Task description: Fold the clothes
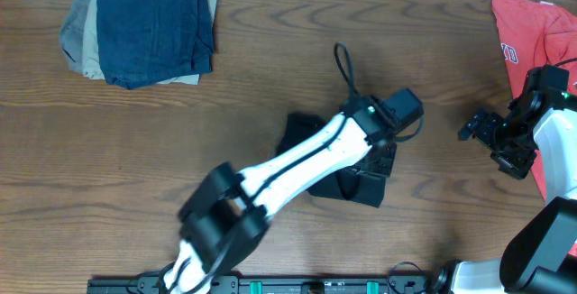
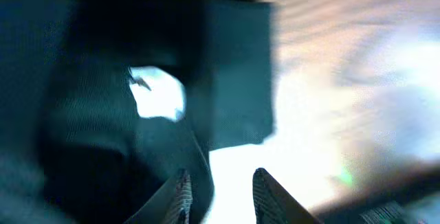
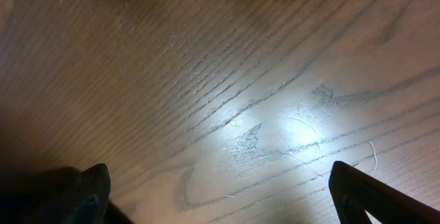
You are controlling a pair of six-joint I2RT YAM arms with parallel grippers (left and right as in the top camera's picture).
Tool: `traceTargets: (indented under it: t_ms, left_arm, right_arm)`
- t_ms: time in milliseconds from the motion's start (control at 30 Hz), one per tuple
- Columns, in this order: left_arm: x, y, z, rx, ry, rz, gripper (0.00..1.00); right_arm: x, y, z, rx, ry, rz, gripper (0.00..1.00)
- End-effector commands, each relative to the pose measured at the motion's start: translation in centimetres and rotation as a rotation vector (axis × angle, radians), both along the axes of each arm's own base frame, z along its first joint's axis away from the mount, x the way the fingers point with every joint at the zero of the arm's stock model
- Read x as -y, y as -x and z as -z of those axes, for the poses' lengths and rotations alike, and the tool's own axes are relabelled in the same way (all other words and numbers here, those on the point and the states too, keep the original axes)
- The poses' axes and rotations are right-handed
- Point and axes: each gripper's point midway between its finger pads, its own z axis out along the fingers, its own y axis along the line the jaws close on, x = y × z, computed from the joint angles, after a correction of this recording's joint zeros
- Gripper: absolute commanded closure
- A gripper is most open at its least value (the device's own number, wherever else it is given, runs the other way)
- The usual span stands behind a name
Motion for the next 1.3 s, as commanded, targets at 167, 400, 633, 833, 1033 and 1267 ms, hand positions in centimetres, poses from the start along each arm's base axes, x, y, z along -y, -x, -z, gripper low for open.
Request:
traceTargets:
  t_ms: [167,400,633,833,1033,1267]
  left_arm:
    - [-3.9,-0.5,-13.9,0.210,0.223,-0.009,0.66]
    - [-14.9,-4.5,-13.7,0.272,-0.043,-0.270,0.66]
    - [-16.4,-5.7,-7.3,0.123,-0.134,-0.322,0.66]
    - [-12.9,-4.9,-0.5,-0.061,-0.104,-0.274,0.66]
    - [-7.7,-3.5,3.9,-0.181,-0.001,-0.160,0.66]
    - [-2.8,-1.1,4.0,-0.158,0.078,-0.027,0.66]
  right_arm:
    - [0.3,-0.2,-0.4,0.013,0.008,0.015,0.01]
    - [0.3,-0.2,-0.4,0.012,0.008,0.016,0.01]
    - [0.3,-0.2,-0.4,0.013,0.008,0.016,0.01]
    - [0.3,-0.2,-0.4,0.013,0.007,0.016,0.01]
    - [0.3,-0.2,-0.4,0.013,0.008,0.015,0.01]
    - [0.3,-0.2,-0.4,0.013,0.008,0.016,0.01]
